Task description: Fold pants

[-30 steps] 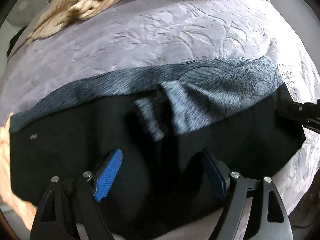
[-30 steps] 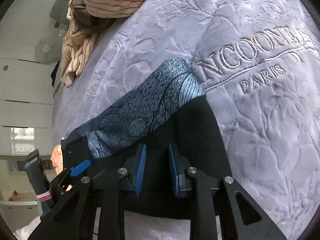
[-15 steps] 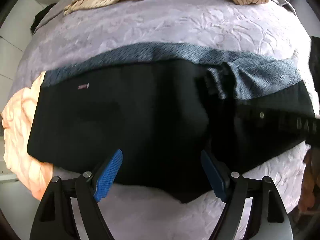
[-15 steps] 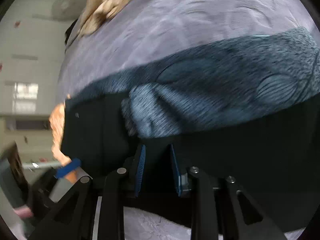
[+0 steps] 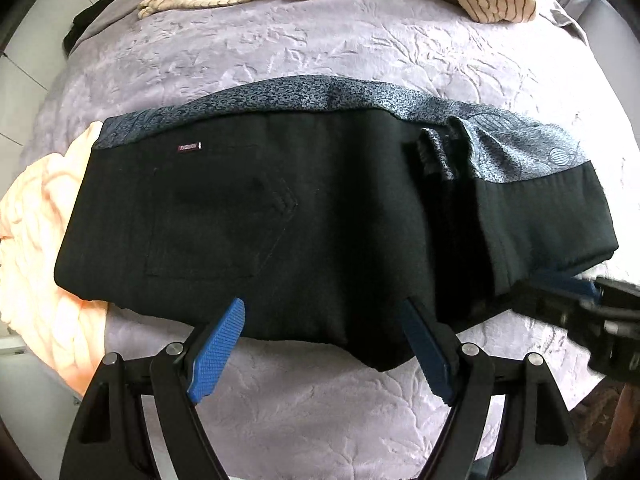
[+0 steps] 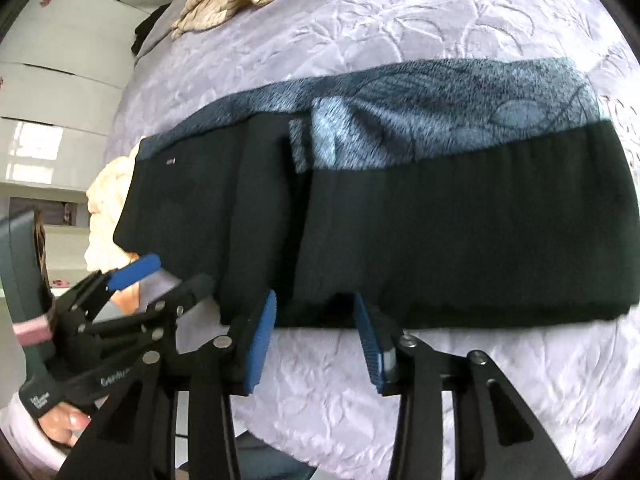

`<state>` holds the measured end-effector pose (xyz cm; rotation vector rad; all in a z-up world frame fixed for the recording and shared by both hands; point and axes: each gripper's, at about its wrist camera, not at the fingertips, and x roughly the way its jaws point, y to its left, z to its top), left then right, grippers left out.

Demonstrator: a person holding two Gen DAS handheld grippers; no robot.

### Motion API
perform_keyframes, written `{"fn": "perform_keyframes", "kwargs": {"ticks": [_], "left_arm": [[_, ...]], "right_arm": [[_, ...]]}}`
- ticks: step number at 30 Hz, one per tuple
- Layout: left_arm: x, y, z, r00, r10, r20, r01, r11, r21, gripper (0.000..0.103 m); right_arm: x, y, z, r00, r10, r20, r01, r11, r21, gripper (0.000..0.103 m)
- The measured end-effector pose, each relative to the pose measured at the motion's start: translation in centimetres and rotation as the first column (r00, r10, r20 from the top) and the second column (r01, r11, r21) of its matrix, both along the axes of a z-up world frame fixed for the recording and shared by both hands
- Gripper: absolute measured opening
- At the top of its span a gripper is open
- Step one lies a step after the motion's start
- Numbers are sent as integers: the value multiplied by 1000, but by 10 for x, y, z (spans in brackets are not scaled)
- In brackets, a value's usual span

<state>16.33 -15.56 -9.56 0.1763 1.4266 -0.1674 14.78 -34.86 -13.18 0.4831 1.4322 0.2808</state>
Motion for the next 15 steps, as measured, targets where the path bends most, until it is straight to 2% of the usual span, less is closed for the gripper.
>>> {"fn": "perform_keyframes", "kwargs": {"ticks": [6,15], "left_arm": [[-1,11,3,1000,20,0,-20,999,-32,82],[-2,28,2,1000,6,-5,-6,998,-56,82]], "right_arm": [[-11,14,4,999,9,-32,-11,999,-48,52],[-10,33,16,999,19,-29,-21,996,-88,52]]}}
